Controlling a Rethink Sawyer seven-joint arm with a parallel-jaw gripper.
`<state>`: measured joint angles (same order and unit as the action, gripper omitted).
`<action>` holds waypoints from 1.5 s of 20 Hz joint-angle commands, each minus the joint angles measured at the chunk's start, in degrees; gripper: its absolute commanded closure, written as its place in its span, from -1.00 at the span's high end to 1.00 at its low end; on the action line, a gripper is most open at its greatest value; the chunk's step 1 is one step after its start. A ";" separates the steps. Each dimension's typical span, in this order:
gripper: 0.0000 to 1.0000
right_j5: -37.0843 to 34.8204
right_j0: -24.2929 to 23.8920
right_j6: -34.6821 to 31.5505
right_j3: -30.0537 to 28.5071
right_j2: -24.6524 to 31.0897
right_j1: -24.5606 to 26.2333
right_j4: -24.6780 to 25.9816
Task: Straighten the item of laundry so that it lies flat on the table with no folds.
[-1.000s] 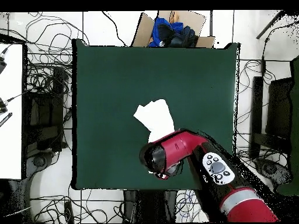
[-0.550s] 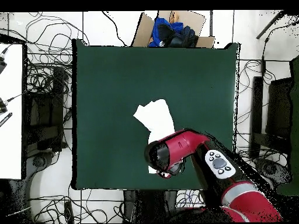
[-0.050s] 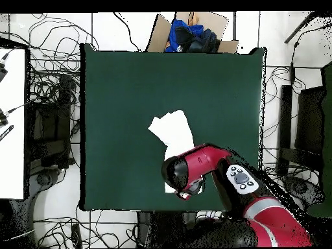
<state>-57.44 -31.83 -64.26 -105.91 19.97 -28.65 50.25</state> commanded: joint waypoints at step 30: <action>1.00 16.10 -13.72 3.22 -7.08 17.40 -9.83 -9.94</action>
<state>-47.12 -45.40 -64.26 -111.25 28.85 -36.16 43.38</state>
